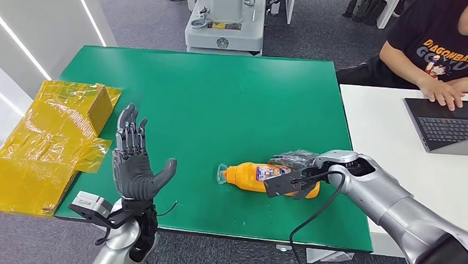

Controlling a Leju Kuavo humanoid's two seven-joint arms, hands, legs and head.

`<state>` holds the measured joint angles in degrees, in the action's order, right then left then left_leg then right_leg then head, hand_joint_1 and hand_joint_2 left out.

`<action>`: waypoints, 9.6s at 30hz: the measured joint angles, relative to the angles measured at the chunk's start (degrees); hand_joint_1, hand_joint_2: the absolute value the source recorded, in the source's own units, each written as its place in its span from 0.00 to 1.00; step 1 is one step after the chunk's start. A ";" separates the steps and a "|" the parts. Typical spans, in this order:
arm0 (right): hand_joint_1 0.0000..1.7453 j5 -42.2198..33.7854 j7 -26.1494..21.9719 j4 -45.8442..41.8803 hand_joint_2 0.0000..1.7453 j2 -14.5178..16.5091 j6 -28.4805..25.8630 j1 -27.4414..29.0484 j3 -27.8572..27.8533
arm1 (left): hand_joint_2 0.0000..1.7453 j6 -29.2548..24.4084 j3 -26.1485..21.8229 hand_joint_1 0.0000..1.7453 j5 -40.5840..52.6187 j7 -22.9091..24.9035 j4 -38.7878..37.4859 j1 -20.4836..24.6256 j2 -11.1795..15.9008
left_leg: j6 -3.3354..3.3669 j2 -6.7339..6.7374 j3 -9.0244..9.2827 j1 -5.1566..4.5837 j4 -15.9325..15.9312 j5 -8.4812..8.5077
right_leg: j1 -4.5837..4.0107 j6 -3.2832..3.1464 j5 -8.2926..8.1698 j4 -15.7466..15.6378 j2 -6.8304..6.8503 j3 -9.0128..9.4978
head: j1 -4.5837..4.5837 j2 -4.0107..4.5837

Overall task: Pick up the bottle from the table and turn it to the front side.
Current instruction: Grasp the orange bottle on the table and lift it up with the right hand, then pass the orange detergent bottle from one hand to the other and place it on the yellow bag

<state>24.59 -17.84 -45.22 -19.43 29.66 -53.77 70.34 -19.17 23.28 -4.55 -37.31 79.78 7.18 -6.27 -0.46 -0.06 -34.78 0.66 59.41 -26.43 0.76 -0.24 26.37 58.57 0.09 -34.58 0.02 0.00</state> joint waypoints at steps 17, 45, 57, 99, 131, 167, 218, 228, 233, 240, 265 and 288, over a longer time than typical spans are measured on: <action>0.00 0.01 0.00 0.00 1.00 0.00 0.00 0.00 0.00 | 1.00 0.00 0.00 0.00 0.01 0.00 0.00 0.00 0.00 | 0.00 0.00 0.00 0.00 0.00 0.00 | 0.00 0.00 0.00 0.00 0.00 0.00 | 0.00 0.00; 0.00 0.01 -0.01 0.00 1.00 0.00 0.00 0.00 0.00 | 1.00 0.00 0.00 0.00 0.01 0.00 0.00 0.00 0.00 | 0.00 0.00 0.00 0.00 0.00 0.00 | 0.00 0.00 0.00 0.00 0.00 0.00 | 0.00 0.00; 0.00 0.00 0.00 0.00 1.00 0.00 0.00 0.00 0.02 | 1.00 0.00 0.00 0.00 0.01 0.00 0.00 0.00 0.00 | 0.00 0.00 0.00 0.00 0.00 0.00 | 0.00 0.00 0.00 0.00 0.00 0.00 | 0.00 0.00; 1.00 18.52 6.90 4.52 1.00 9.34 -31.32 17.27 -15.59 | 1.00 2.41 0.00 0.00 0.86 1.11 -0.16 -1.10 -2.05 | 0.03 0.11 0.60 0.14 -0.01 -0.15 | -0.15 -0.04 0.09 -0.21 -0.07 0.66 | 0.02 0.00; 1.00 10.21 -4.08 -7.40 1.00 13.76 -64.92 28.30 -37.47 | 1.00 1.02 -0.04 0.00 -0.82 0.20 -2.42 -0.89 -2.08 | 0.05 0.01 0.17 0.13 -0.03 -0.14 | -0.15 -0.05 0.12 -0.19 -0.01 0.25 | 0.01 0.00; 1.00 6.20 -16.46 -12.22 1.00 15.92 -57.42 27.86 -28.02 | 1.00 17.09 0.87 0.00 -7.84 9.00 -11.55 5.03 -2.34 | 0.05 0.02 0.14 0.14 -0.03 -0.14 | -0.15 -0.05 0.12 -0.17 0.00 0.21 | 0.01 0.00; 1.00 6.88 -14.03 -8.48 1.00 18.26 -39.35 24.48 -25.79 | 1.00 19.45 -1.52 1.00 -3.45 9.62 -12.31 9.07 -2.03 | 0.05 0.01 0.11 0.14 -0.03 -0.13 | -0.15 -0.05 0.12 -0.16 0.00 0.20 | 0.02 0.00; 1.00 7.01 -13.93 -8.47 1.00 18.44 -39.43 24.42 -25.79 | 1.00 19.71 -1.46 1.00 -3.41 9.60 -12.23 9.06 -2.44 | 0.05 0.01 0.12 0.14 -0.03 -0.13 | -0.15 -0.05 0.12 -0.16 0.00 0.20 | 0.02 0.00; 1.00 7.14 -13.96 -8.46 1.00 18.45 -39.43 24.45 -25.79 | 1.00 19.71 -1.46 1.00 -3.43 9.60 -11.89 9.14 -2.64 | 0.05 0.00 0.11 0.14 -0.03 -0.13 | -0.15 -0.05 0.12 -0.16 0.00 0.20 | 0.02 0.00; 1.00 7.27 -13.88 -8.46 1.00 18.56 -39.57 24.50 -25.79 | 1.00 20.11 -1.44 1.00 -2.84 9.75 -11.81 9.27 -2.90 | 0.05 0.01 0.12 0.14 -0.03 -0.14 | -0.15 -0.05 0.12 -0.16 0.00 0.20 | 0.02 0.00; 0.00 1.24 -13.87 -20.52 1.00 19.26 -52.25 31.87 -31.92 | 1.00 15.87 -2.97 1.00 5.02 12.55 -12.15 9.59 -0.43 | 0.04 0.03 0.11 0.15 -0.05 -0.14 | -0.16 -0.06 0.12 -0.15 -0.02 0.16 | 0.02 0.00; 0.00 -8.97 -16.65 -35.20 1.00 18.92 -60.75 41.25 -33.27 | 1.00 8.47 -9.55 1.00 17.32 18.00 -2.31 18.49 14.25 | 0.01 0.11 0.11 0.16 -0.07 -0.11 | -0.18 -0.09 0.13 -0.12 -0.08 0.10 | 0.00 0.00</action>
<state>15.63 -34.49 -80.42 -0.51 -31.09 -12.52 37.07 -10.70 13.73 12.77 -19.31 77.47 25.67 7.97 -0.45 0.05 -34.67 0.82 59.35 -26.54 0.58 -0.33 26.50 58.45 0.01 -34.47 0.02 0.00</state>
